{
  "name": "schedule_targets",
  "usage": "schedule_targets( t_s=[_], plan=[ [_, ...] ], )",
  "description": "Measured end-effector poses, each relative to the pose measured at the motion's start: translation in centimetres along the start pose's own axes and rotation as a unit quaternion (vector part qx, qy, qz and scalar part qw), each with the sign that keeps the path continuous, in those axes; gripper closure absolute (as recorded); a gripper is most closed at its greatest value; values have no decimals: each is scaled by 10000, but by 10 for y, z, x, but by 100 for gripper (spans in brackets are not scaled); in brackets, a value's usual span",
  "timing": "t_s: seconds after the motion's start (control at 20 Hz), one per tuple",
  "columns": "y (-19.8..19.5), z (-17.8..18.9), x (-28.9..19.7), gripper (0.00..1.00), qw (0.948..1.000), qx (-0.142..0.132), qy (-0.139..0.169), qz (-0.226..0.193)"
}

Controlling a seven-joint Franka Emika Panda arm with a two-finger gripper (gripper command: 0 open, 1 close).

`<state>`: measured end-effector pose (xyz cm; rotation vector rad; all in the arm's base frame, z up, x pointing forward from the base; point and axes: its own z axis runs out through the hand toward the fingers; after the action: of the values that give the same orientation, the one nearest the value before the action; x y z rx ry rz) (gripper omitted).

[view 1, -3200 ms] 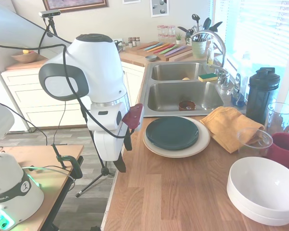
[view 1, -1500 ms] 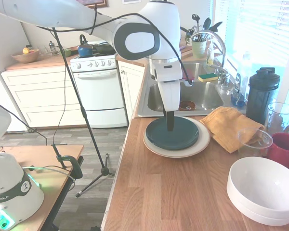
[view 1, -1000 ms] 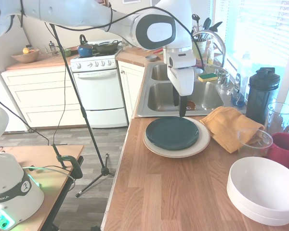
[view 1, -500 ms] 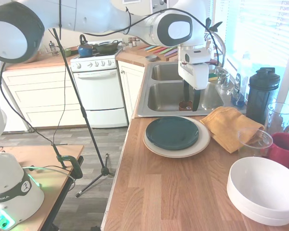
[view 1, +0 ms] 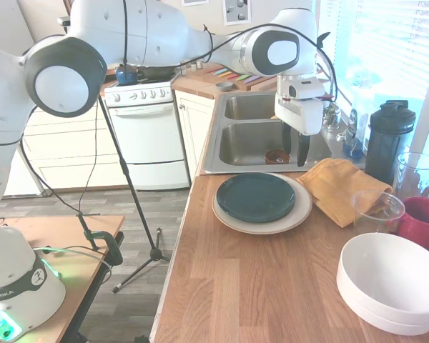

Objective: Wipe the blue plate in clockwise motion

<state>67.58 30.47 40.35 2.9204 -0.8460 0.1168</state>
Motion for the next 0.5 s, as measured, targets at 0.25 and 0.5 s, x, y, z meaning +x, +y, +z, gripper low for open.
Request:
schedule_targets(
  t_s=[0.25,0.5],
  plan=[
    [-19,16,-1,0,9999,-37,-10,-153],
    [-34,17,4,0,9998,-20,-11,-218]
  ],
)
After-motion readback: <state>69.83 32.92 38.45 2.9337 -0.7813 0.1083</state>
